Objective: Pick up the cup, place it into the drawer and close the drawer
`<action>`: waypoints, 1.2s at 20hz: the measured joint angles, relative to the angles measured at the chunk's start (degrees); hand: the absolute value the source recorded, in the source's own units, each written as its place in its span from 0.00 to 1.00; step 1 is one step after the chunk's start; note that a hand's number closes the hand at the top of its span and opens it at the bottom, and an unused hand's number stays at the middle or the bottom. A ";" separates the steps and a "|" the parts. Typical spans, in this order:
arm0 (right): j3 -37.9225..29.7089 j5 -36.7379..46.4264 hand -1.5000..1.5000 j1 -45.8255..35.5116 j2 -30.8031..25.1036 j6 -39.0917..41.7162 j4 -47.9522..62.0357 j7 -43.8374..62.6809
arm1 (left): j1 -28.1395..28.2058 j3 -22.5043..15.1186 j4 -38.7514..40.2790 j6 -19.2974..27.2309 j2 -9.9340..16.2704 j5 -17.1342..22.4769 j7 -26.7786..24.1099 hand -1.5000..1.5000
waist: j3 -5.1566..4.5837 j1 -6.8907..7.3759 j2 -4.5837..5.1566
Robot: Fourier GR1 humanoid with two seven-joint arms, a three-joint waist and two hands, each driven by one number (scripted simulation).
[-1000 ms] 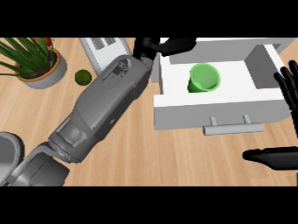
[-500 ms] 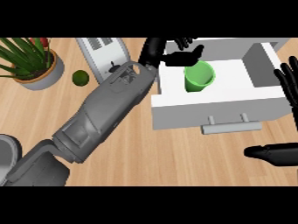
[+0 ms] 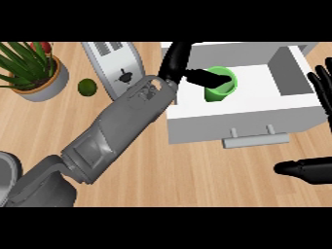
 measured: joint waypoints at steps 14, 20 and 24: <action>1.22 -6.09 1.00 3.72 -3.98 8.92 -5.78 2.66 | -0.25 3.85 -5.73 2.13 0.27 5.52 -6.62 0.00 | -0.07 3.07 -0.83; 3.54 0.86 1.00 6.74 -6.31 10.23 -9.62 3.72 | 1.40 7.22 -11.06 0.81 4.69 6.22 -3.62 0.00 | -0.08 4.84 -1.29; 5.31 8.07 1.00 7.53 -6.20 8.88 -8.74 2.66 | 5.24 8.00 -16.76 0.80 7.80 5.75 -1.42 0.00 | -0.08 5.64 -1.39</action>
